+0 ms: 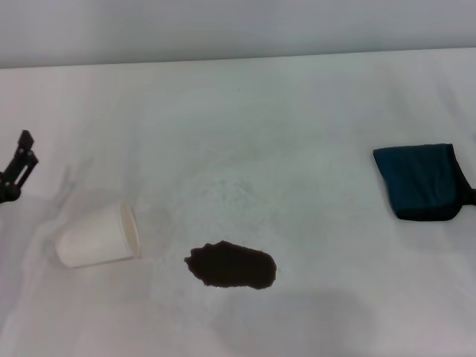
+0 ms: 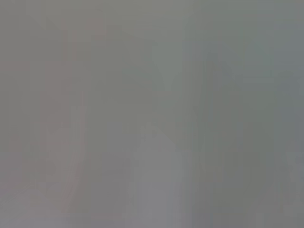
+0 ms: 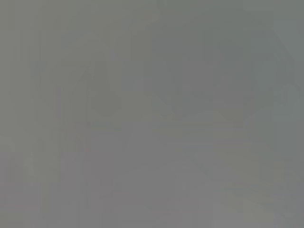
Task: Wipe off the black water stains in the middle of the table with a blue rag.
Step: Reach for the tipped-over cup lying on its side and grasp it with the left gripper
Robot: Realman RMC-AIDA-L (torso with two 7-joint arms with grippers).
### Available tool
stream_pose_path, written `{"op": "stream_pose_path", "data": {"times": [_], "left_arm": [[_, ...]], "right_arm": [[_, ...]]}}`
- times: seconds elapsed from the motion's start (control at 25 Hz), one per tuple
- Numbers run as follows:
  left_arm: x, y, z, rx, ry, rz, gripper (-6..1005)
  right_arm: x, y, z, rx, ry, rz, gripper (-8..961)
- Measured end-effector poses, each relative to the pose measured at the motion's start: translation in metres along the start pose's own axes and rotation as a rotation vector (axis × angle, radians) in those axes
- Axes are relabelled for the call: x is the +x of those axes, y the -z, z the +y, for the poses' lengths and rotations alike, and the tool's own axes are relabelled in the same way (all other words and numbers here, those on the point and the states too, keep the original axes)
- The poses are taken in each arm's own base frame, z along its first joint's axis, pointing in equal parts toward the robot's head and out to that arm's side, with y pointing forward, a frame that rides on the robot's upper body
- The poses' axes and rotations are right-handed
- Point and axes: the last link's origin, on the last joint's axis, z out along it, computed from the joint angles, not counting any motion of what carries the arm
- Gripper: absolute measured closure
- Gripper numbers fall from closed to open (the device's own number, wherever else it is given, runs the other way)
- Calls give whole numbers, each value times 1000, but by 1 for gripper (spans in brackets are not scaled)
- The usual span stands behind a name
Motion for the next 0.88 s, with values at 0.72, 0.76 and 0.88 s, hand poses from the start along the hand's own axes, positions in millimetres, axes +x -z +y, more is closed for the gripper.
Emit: {"op": "stream_pose_path", "data": {"times": [0.72, 0.76, 0.88], "left_arm": [[1, -9, -7, -49, 133, -30, 137], [0, -10, -7, -64, 130, -45, 137], [-1, -15, -9, -114, 121, -81, 138]], "right_arm": [[1, 0, 1, -4, -5, 5, 84], [1, 0, 2, -8, -4, 7, 84], [3, -1, 4, -23, 1, 19, 84]]}}
